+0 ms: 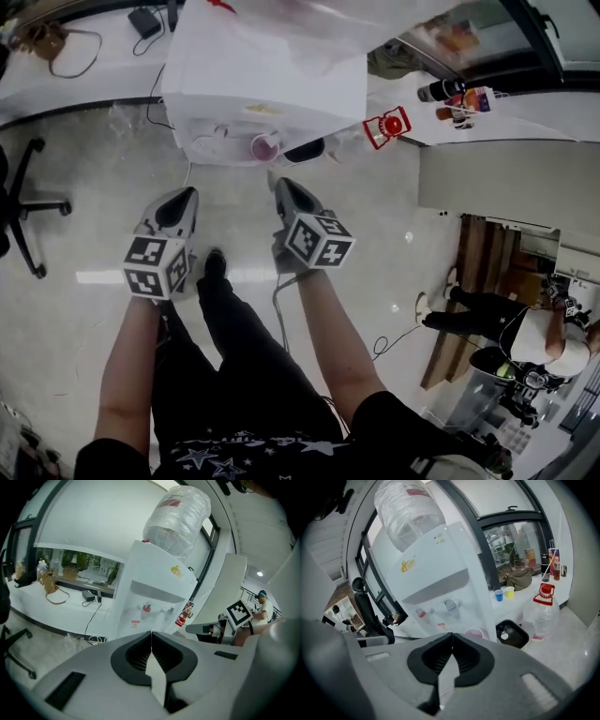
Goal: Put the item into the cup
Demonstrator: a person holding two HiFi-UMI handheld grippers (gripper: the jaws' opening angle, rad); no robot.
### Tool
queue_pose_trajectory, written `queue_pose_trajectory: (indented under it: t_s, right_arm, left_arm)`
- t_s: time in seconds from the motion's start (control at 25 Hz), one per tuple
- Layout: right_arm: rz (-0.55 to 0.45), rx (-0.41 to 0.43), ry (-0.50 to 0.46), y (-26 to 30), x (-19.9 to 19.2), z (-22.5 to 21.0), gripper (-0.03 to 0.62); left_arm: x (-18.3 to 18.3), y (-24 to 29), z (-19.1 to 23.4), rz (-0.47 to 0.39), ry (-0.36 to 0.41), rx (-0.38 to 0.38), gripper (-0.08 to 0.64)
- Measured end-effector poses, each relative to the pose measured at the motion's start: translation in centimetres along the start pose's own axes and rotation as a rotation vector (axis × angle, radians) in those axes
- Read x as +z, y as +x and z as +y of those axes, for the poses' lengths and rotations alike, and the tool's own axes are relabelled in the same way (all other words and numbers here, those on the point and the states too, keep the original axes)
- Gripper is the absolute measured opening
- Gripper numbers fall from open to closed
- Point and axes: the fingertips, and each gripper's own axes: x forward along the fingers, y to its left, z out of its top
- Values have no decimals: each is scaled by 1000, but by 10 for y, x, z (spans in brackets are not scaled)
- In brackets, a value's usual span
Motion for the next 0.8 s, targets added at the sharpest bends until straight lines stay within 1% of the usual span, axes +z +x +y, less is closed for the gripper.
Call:
queue_pose_trajectory:
  t_s: [0.16,0.32,0.6,0.8]
  right_arm:
    - [8,-2,-17,22,-3,-12,2]
    - [16,4,-33,40,-3,-21,2]
    - [37,21,-78,69,-2,-28,2]
    - [29,20,-75,83,-5,-34,2]
  left_arm:
    - [-16,16,11,5,-25,6,9]
    - [-30,33,20,30,-4,19,9]
    - [-32,49,35,14,-25,51,9]
    - [-41,52,40,9,-28,49,9]
